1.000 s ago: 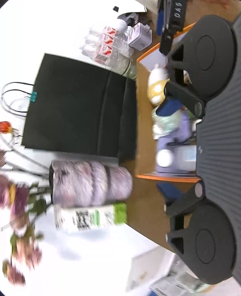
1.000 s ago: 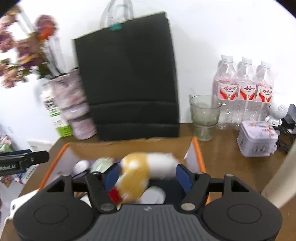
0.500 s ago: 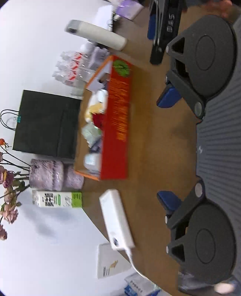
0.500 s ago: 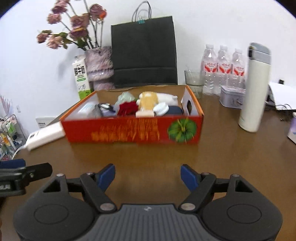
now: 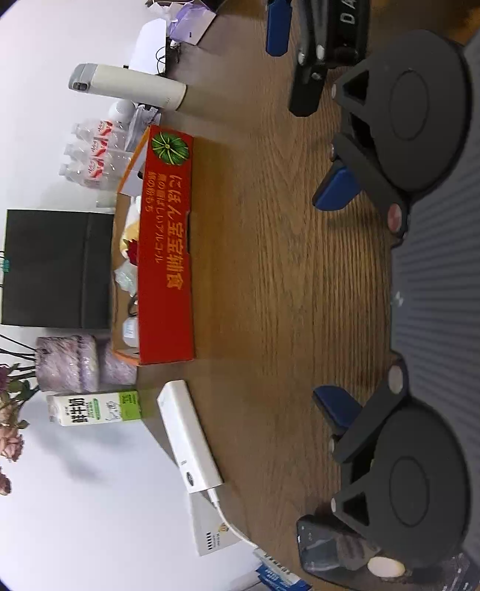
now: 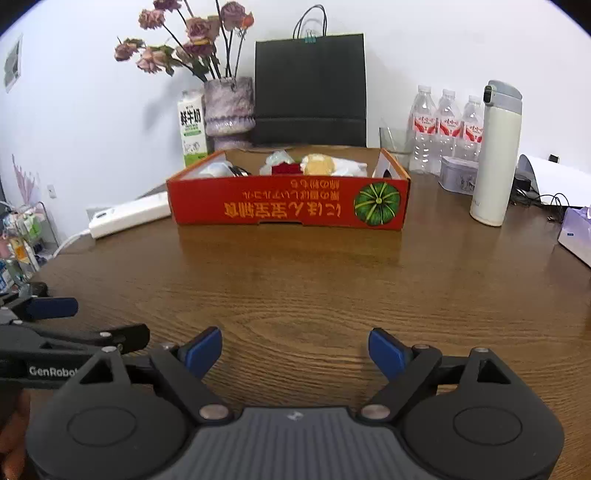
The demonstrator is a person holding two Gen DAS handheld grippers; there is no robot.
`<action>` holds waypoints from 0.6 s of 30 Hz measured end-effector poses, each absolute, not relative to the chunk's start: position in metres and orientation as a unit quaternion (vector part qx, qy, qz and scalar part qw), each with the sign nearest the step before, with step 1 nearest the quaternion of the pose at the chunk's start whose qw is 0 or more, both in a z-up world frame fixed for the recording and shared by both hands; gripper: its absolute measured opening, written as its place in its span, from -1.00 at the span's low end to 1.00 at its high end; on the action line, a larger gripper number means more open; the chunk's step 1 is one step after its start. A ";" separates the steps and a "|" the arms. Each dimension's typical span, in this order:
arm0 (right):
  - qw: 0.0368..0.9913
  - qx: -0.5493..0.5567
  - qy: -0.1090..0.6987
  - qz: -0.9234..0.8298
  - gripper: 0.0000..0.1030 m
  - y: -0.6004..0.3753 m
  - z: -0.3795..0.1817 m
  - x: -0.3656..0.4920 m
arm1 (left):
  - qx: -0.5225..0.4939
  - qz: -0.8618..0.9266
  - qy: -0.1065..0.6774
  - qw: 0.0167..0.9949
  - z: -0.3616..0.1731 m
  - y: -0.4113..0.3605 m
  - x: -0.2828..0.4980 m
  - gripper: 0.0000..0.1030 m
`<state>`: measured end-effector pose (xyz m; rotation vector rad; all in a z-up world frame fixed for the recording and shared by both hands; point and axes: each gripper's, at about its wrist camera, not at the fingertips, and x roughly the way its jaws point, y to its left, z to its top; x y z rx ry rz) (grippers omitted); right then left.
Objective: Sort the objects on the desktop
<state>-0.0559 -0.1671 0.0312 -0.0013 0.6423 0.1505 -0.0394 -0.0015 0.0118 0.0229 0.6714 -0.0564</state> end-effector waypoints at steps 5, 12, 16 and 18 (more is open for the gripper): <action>0.942 -0.007 0.327 0.072 0.69 -0.158 0.023 -0.048 | 0.019 -0.023 0.340 0.940 0.005 -0.002 -0.029 1.00; 0.942 -0.017 0.330 0.056 0.78 -0.149 0.016 -0.036 | 0.018 -0.011 0.341 0.940 0.002 0.000 -0.013 1.00; 0.941 -0.013 0.335 0.051 0.78 -0.152 0.013 -0.026 | 0.021 -0.010 0.340 0.940 0.002 -0.001 -0.003 1.00; 0.940 -0.011 0.336 0.051 0.80 -0.153 0.012 -0.021 | 0.011 -0.010 0.343 0.939 0.001 0.002 0.003 1.00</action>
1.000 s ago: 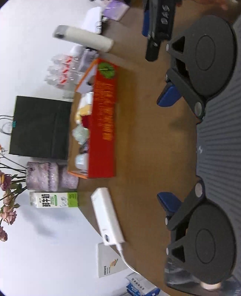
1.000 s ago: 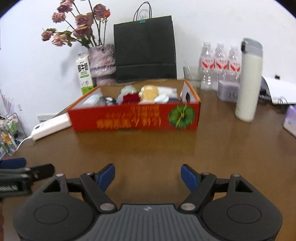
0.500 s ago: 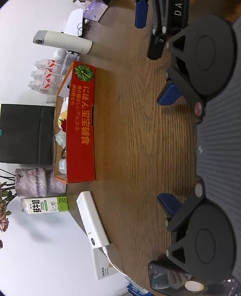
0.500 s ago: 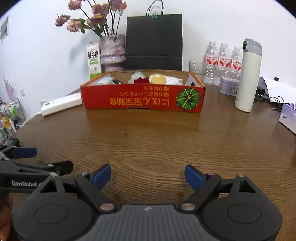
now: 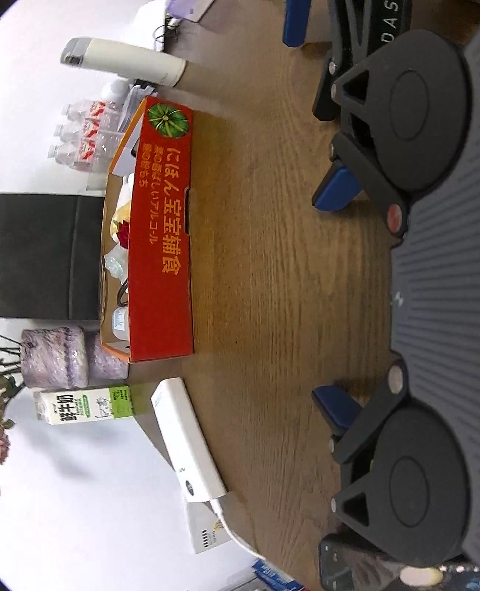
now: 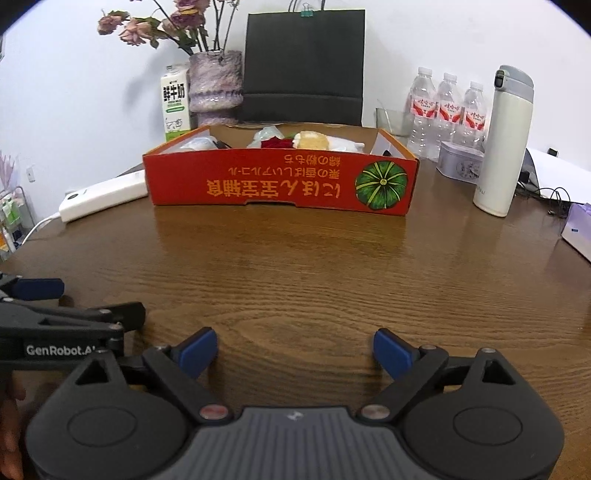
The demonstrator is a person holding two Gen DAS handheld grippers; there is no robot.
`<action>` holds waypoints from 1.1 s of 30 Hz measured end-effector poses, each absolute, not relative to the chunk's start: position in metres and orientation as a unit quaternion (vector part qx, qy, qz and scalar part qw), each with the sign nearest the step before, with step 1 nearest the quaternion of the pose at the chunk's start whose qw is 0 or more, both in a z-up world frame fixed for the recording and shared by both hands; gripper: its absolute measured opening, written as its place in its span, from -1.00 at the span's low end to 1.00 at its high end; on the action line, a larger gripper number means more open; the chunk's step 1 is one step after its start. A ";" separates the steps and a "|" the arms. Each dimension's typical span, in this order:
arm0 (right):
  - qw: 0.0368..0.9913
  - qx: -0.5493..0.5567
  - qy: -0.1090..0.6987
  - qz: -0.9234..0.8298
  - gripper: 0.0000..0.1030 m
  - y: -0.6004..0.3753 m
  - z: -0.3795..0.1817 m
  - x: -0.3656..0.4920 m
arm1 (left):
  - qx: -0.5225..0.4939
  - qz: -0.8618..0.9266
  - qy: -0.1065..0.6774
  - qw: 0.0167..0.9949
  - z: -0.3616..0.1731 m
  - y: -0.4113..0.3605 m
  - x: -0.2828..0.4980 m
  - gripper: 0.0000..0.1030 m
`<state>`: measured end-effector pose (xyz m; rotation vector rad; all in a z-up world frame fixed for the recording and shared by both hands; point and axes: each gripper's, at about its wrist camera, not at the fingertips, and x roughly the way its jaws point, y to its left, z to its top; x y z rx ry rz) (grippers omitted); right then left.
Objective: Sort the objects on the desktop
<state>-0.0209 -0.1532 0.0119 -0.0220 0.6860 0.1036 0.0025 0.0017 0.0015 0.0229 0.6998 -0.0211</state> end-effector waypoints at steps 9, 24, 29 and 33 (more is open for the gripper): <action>0.938 -0.002 0.345 0.038 1.00 -0.157 0.008 -0.004 | 0.009 -0.008 0.344 0.939 0.001 0.004 0.016 1.00; 0.937 -0.005 0.345 0.047 1.00 -0.158 0.008 -0.006 | 0.010 -0.009 0.344 0.939 0.001 0.005 0.008 1.00; 0.937 -0.005 0.345 0.047 1.00 -0.158 0.008 -0.007 | 0.010 -0.009 0.344 0.939 0.001 0.005 0.007 1.00; 0.937 -0.005 0.346 0.047 1.00 -0.158 0.008 -0.006 | 0.010 -0.009 0.344 0.939 0.001 0.005 0.007 1.00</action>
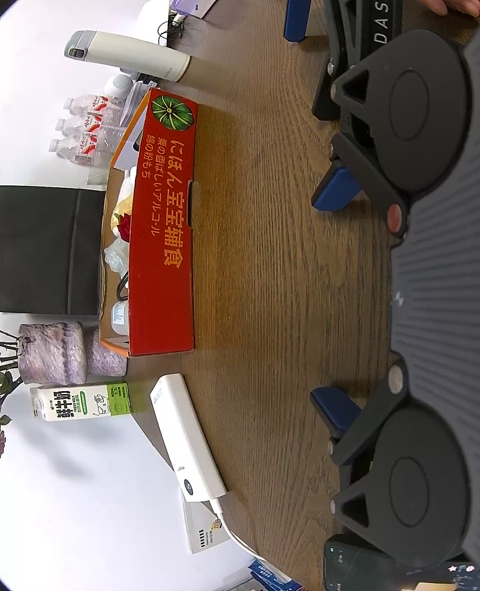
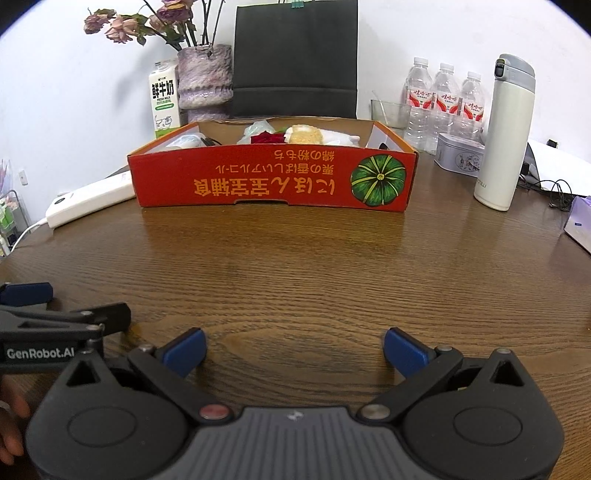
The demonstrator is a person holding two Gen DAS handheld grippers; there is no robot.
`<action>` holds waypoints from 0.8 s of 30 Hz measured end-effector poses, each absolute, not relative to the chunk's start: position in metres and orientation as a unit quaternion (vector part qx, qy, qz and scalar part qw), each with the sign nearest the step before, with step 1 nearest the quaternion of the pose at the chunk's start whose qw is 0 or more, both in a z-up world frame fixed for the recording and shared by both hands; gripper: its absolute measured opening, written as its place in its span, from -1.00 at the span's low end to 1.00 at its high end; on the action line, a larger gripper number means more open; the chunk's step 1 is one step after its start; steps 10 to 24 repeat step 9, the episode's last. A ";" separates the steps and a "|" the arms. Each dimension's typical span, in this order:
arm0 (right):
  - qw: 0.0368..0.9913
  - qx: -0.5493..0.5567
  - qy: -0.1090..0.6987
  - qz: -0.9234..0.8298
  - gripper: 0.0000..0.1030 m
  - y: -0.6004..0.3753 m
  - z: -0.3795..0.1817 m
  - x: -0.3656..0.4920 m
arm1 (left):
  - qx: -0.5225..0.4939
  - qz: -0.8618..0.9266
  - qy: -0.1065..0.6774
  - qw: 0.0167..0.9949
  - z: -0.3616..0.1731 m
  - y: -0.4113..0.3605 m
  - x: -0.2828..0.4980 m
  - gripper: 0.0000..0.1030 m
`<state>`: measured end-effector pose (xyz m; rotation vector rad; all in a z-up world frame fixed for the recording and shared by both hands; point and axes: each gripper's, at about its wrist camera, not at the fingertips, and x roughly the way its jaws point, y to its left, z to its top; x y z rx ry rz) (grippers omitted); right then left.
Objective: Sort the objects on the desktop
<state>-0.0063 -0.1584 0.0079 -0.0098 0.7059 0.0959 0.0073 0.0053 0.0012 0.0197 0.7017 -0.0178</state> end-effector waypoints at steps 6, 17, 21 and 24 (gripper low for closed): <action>0.937 -0.004 0.345 0.046 1.00 -0.159 0.008 -0.007 | 0.010 -0.011 0.344 0.939 0.001 0.007 0.007 1.00; 0.937 -0.004 0.345 0.047 1.00 -0.160 0.008 -0.006 | 0.010 -0.011 0.344 0.939 0.002 0.007 0.007 1.00; 0.937 -0.004 0.345 0.047 1.00 -0.160 0.008 -0.006 | 0.010 -0.011 0.344 0.939 0.002 0.007 0.007 1.00; 0.937 -0.004 0.345 0.047 1.00 -0.160 0.008 -0.006 | 0.010 -0.011 0.344 0.939 0.002 0.007 0.007 1.00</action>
